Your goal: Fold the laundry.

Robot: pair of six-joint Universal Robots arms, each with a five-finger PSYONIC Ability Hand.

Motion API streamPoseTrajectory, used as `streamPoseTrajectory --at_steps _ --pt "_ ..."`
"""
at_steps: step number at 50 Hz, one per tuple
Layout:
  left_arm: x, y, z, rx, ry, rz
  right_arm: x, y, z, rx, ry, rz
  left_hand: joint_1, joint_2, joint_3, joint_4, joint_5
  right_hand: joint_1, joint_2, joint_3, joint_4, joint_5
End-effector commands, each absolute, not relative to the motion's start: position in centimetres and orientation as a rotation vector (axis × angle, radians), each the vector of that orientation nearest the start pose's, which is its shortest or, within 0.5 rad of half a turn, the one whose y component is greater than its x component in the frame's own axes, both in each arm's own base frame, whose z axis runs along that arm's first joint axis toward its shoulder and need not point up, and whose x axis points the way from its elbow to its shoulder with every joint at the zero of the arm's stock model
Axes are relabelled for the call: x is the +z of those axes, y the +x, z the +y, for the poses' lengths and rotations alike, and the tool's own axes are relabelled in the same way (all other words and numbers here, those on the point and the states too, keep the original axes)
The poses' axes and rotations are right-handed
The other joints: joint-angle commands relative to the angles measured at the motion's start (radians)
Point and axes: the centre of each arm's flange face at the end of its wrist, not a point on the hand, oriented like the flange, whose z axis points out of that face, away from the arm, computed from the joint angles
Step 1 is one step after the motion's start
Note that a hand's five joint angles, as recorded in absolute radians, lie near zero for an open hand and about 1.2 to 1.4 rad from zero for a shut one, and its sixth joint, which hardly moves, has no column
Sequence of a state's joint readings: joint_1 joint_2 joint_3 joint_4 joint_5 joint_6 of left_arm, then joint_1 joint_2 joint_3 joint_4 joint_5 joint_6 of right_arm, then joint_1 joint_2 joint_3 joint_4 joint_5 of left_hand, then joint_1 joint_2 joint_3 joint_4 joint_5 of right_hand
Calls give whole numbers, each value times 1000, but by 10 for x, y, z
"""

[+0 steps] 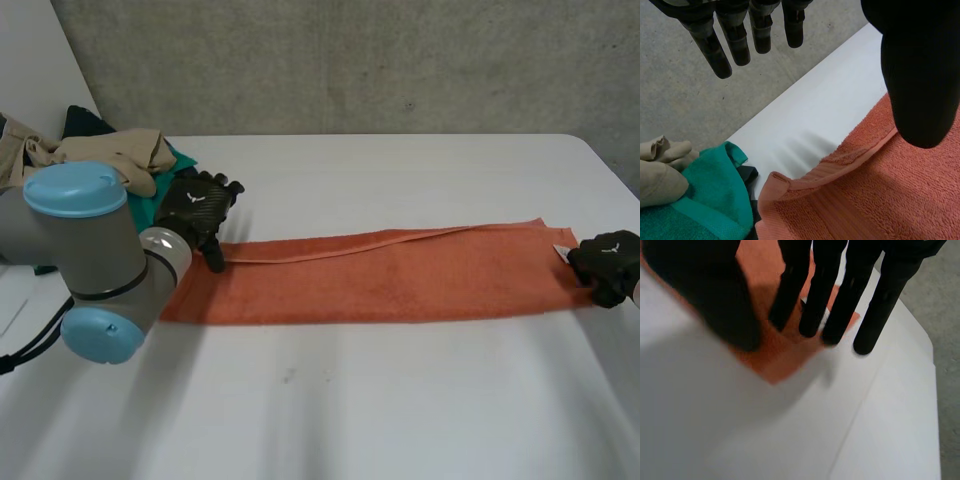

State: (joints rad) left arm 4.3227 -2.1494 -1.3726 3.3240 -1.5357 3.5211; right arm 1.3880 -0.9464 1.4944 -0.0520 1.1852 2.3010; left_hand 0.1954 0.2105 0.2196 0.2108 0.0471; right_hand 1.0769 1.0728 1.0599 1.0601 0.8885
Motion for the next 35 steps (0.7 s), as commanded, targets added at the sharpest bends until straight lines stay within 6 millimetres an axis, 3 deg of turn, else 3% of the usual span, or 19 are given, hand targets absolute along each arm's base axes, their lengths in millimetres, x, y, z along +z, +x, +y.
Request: streamPoseTrajectory --at_steps 1,5,10,13,15,17,18,21,22,24,25,28,29,32,33,35 --pt "178 -280 -322 -2024 953 2254 126 71 -399 -1822 -1171 2742 59 44 35 44 33 319 323 336 336 333" --pt "182 -279 -321 -2032 944 2248 137 47 -409 -1934 -1155 2824 59 44 35 44 33 319 323 336 336 333" --pt "184 -276 -320 -2029 936 2248 165 26 -418 -2091 -1372 2868 59 44 35 44 33 319 323 336 336 333" --pt "191 -271 -320 -2041 913 2240 168 28 -420 -2100 -1496 2856 59 44 35 44 33 319 323 336 336 333" --pt "193 -266 -321 -2037 890 2243 170 39 -418 -2104 -1602 2804 59 44 35 44 33 319 323 336 336 333" --pt "194 -262 -321 -2032 879 2245 175 60 -417 -2150 -1651 2716 56 41 32 41 30 319 323 336 336 333" --pt "195 -261 -321 -2033 873 2245 182 86 -413 -2196 -1690 2610 56 41 32 41 30 319 323 336 336 333" --pt "197 -259 -318 -2033 871 2245 195 127 -404 -2286 -1731 2423 56 41 32 41 30 319 323 336 336 333" --pt "197 -258 -317 -2030 869 2247 204 157 -394 -2338 -1766 2282 59 44 35 44 33 319 323 336 336 333" --pt "199 -257 -312 -2029 872 2248 210 190 -380 -2380 -1813 2118 56 41 32 41 30 319 323 336 336 333" --pt "200 -256 -311 -2030 870 2250 213 225 -363 -2400 -1864 1943 56 41 32 41 30 319 323 336 336 333" --pt "204 -254 -305 -2039 868 2242 214 277 -331 -2407 -1930 1664 53 38 29 38 27 319 323 336 336 333" --pt "204 -253 -303 -2037 868 2244 211 308 -307 -2387 -1956 1492 50 35 26 35 24 319 323 336 336 333" --pt "206 -249 -297 -2034 865 2249 196 348 -271 -2319 -1992 1279 50 35 26 35 24 319 323 336 336 333" --pt "206 -248 -295 -2031 864 2250 183 369 -250 -2269 -2010 1169 50 35 26 35 24 319 323 336 336 333" --pt "207 -245 -292 -2028 858 2252 168 387 -229 -2214 -2022 1078 50 35 26 35 24 319 323 336 336 333"
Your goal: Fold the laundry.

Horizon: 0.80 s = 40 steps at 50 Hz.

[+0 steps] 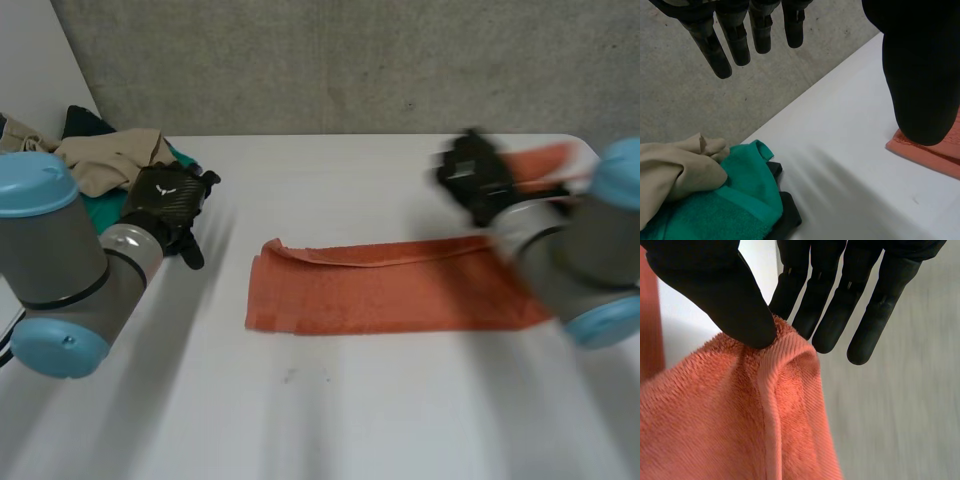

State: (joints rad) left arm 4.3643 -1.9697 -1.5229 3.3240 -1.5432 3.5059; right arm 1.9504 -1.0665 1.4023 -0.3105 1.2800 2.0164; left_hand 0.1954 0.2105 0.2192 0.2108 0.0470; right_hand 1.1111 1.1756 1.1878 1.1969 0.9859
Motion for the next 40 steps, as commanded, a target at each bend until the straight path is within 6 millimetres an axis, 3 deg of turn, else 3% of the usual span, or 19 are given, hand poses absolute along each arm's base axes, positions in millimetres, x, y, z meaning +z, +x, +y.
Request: streamPoseTrajectory --at_steps 1,6,8,9,10,11,17,18,21,23,28,29,34,36,40 --pt "207 -243 -291 -2025 855 2253 162 394 -222 -2194 -2027 1043 50 35 27 35 24 285 221 209 199 236" --pt "205 -238 -289 -2010 845 2262 107 423 -185 -2032 -2100 954 47 32 24 32 21 285 221 209 199 236" --pt "203 -238 -288 -2006 844 2265 99 426 -183 -2021 -2121 954 45 29 21 29 18 187 123 111 102 138" --pt "203 -237 -289 -2003 841 2266 98 427 -182 -2027 -2125 957 45 29 21 29 18 -93 -157 -169 -178 -142" --pt "203 -237 -288 -2001 842 2268 103 427 -184 -2056 -2120 981 45 29 21 29 18 -712 -776 -788 -797 -761" --pt "203 -237 -288 -2001 842 2268 107 426 -187 -2076 -2114 1008 45 29 21 29 18 -937 -1001 -1013 -1022 -986" --pt "211 -239 -289 -2037 842 2241 151 403 -207 -2160 -1902 1262 45 29 21 29 18 -937 -1001 -1013 -1022 -986" --pt "212 -240 -289 -2043 843 2237 168 389 -219 -2166 -1766 1368 45 29 21 29 18 -937 -1001 -1013 -1022 -986" --pt "218 -245 -289 -2075 855 2217 192 361 -233 -2107 -1485 1561 42 26 18 26 15 -937 -1001 -1013 -1022 -986" --pt "224 -252 -287 -2113 872 2194 194 349 -236 -2028 -1380 1667 42 26 18 26 16 -937 -1001 -1013 -1022 -986" --pt "229 -274 -275 -2166 951 2172 176 298 -263 -1810 -1198 2026 39 24 15 23 13 -937 -1001 -1013 -1022 -986" --pt "229 -276 -274 -2171 958 2171 166 281 -270 -1757 -1192 2128 39 24 15 23 13 -937 -1001 -1013 -1022 -986" --pt "226 -284 -270 -2190 985 2163 133 242 -284 -1674 -1290 2316 39 24 15 23 13 -865 -930 -942 -951 -915" --pt "225 -285 -270 -2190 988 2163 125 232 -288 -1660 -1339 2359 39 24 15 23 13 -687 -751 -763 -772 -736" --pt "222 -287 -268 -2183 997 2170 120 222 -302 -1719 -1475 2416 39 24 15 23 13 283 218 206 197 233"
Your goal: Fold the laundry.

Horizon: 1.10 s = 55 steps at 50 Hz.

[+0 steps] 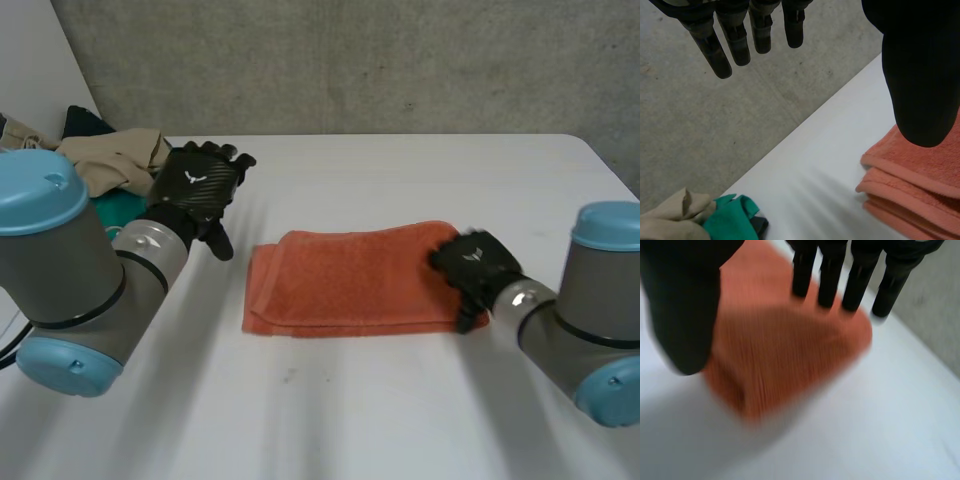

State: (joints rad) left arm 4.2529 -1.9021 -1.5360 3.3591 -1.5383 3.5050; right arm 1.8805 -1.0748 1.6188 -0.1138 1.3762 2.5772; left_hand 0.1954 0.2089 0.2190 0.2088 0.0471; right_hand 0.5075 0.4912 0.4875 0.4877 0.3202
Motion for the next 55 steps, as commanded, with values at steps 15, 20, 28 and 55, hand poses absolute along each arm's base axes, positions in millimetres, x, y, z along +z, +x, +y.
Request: streamPoseTrajectory --at_steps 15,20,28,55 --pt "235 -267 -260 -2184 939 2155 170 384 -211 -2206 -1770 1382 36 22 12 22 10 889 905 909 909 902" --pt "231 -265 -256 -2165 944 2173 125 406 -172 -1977 -1927 1219 36 22 12 22 10 889 905 909 909 902" --pt "237 -268 -258 -2208 920 2169 126 405 -181 -1919 -1866 1397 36 22 12 22 10 -333 -317 -313 -313 -320" --pt "133 -351 -255 -1866 861 2582 147 314 -310 -1391 -842 2180 97 84 74 84 71 -333 -317 -313 -313 -320"
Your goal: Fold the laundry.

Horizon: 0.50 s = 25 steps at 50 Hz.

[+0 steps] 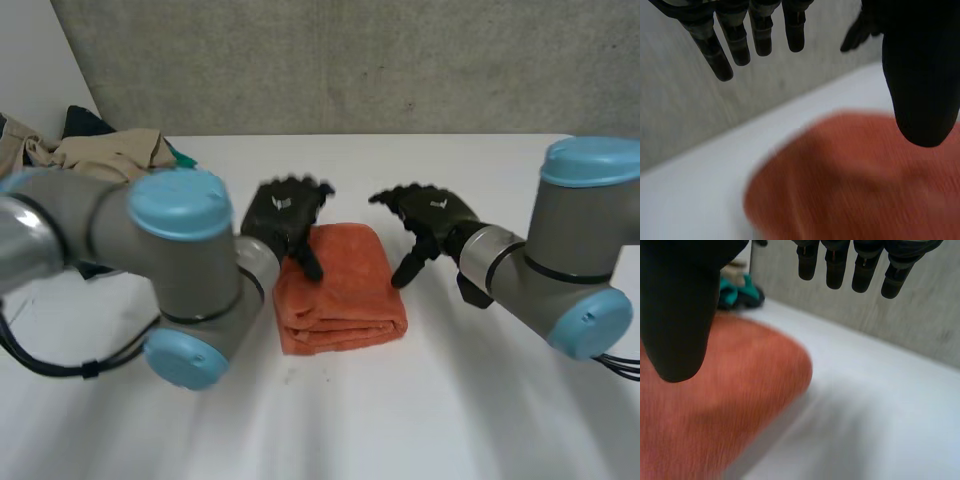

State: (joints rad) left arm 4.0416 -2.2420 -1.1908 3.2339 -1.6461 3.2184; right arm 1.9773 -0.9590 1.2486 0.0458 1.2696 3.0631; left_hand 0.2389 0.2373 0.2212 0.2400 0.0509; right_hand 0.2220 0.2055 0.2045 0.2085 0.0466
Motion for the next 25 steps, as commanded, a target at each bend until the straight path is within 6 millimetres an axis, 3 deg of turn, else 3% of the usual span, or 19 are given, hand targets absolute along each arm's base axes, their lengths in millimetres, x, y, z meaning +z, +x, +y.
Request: streamPoseTrajectory --at_steps 1,6,11,17,19,22,25 --pt "132 -351 -255 -1855 862 2580 145 314 -310 -1384 -853 2183 54 55 72 53 67 -47 -31 -30 -34 -47" --pt "119 -342 -246 -1736 975 2527 132 315 -313 -1397 -952 2198 51 53 69 50 64 -47 -31 -30 -34 -47" --pt "127 -343 -243 -1745 1054 2458 136 313 -315 -1470 -1059 2202 45 47 63 44 59 -47 -31 -30 -34 -47" --pt "176 -347 -245 -1931 1039 2383 177 302 -309 -1614 -1042 2183 19 20 36 18 32 -40 -24 -23 -27 -39" --pt "202 -347 -247 -2036 1032 2348 182 297 -305 -1640 -1016 2192 1 3 19 0 15 -40 -24 -23 -27 -39" --pt "230 -348 -248 -2164 1077 2308 180 290 -298 -1679 -924 2206 1 3 19 0 14 -47 -31 -30 -34 -47" --pt "243 -348 -248 -2236 1167 2294 165 284 -289 -1623 -825 2239 1 3 19 0 15 -47 -31 -30 -34 -47"
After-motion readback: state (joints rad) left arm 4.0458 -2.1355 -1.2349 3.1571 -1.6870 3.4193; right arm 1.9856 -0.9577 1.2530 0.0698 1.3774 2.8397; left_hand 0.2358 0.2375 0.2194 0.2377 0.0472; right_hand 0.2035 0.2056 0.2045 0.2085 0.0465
